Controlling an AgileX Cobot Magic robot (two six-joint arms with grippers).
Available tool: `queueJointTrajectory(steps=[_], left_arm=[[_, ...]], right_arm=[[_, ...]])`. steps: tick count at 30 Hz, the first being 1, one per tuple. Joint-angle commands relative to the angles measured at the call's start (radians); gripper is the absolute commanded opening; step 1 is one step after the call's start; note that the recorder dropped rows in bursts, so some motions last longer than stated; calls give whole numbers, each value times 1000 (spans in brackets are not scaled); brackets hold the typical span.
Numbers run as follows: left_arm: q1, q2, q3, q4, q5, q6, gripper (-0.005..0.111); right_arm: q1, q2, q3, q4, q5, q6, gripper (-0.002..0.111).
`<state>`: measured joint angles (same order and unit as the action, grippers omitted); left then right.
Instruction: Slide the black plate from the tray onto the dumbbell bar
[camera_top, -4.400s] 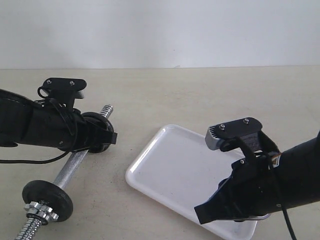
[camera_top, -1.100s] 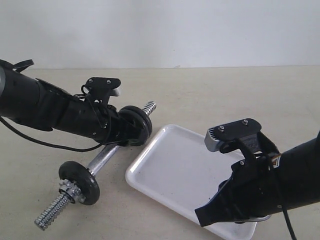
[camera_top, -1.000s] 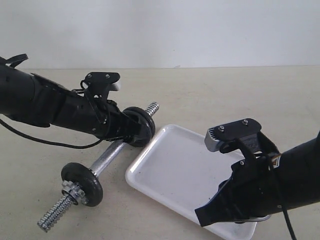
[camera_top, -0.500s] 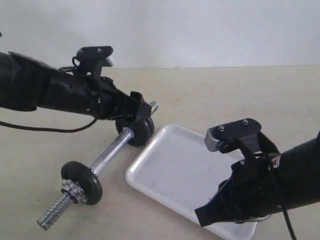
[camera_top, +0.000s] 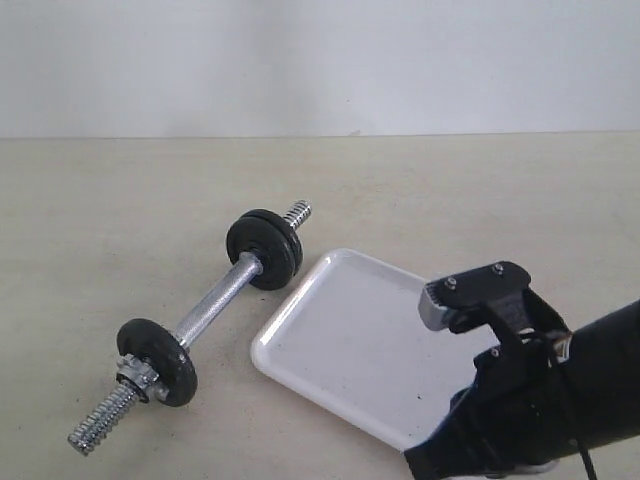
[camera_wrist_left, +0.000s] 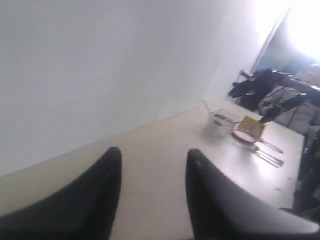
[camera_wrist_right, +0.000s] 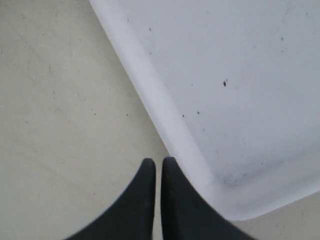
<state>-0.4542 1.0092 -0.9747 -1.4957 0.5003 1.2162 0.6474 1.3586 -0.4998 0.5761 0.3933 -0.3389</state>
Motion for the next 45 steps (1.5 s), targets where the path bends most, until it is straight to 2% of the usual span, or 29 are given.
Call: queueJointTrajectory(steps=[1,5,10,13,16,19,23,25,28,36,39,45], left_arm=[[1,-188,-4,-6,126,-29,20],[1,-330,-4,3,136,-69,4],[1,-477,-4,41,125,-103,4],[1,-565,-4,115,110,-150,4],[1,-644,-4,286,99,-310,4],[1,-709,-4,535,111,-520,4],[1,-781,-4,830,184,-813,4],[1,-817,-4,960,241,-940,4],[1,-862,-4,1086,290,-1041,4],[3,-934,28,1198,414,-1140,4],[3,-954,72,1247,435,-1204,4],[3,-1004,195,1250,435,-1236,4]], right_arm=[[2,-1,91,20,-27,-8,0],[2,-1,116,71,1,-15,0],[2,-1,116,223,73,-165,0],[2,-1,116,369,135,-347,0],[2,-1,116,542,196,-530,0],[2,-1,116,708,243,-697,0],[2,-1,116,839,283,-861,0],[2,-1,116,861,279,-893,0],[2,-1,116,861,263,-935,0],[2,-65,51,876,179,-1028,0],[2,-136,-11,849,137,-1045,0],[2,-317,-163,733,106,-1053,0]])
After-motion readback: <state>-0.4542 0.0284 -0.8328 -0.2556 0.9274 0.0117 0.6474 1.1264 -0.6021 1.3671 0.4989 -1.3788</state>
